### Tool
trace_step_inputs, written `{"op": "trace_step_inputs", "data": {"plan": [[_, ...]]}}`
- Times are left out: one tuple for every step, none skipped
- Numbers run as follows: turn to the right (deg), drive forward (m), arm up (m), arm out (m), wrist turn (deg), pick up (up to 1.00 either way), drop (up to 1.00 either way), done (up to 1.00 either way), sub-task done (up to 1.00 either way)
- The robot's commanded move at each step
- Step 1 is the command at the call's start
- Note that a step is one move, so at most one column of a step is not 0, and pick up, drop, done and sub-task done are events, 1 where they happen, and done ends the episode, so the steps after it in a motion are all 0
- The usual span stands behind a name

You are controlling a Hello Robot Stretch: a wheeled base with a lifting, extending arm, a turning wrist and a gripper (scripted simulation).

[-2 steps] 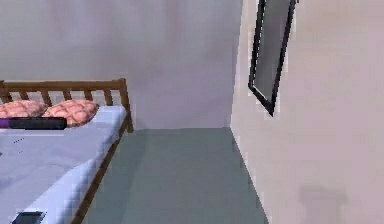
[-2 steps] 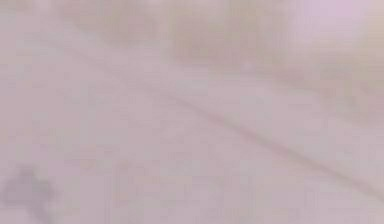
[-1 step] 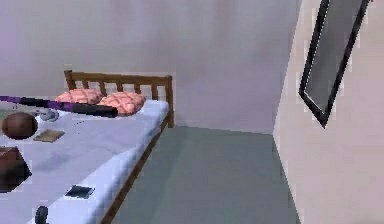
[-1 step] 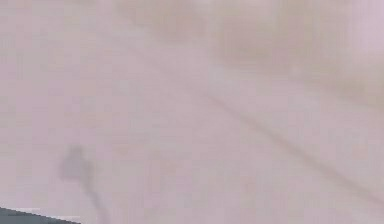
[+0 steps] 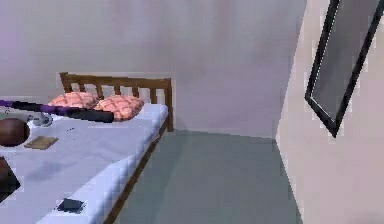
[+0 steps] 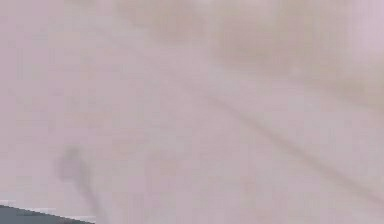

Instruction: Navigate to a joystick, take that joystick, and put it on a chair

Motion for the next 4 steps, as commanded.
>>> {"op": "trace_step_inputs", "data": {"plan": [[-45.0, 0.00, 0.00, 0.00, 0.0, 0.00, 0.00, 0.00, 0.00], [-45.0, 0.00, 0.00, 0.00, 0.0, 0.00, 0.00, 0.00, 0.00], [-45.0, 0.00, 0.00, 0.00, 0.0, 0.00, 0.00, 0.00, 0.00], [-6.0, 0.00, 0.00, 0.00, 0.0, 0.00, 0.00, 0.00, 0.00]]}}
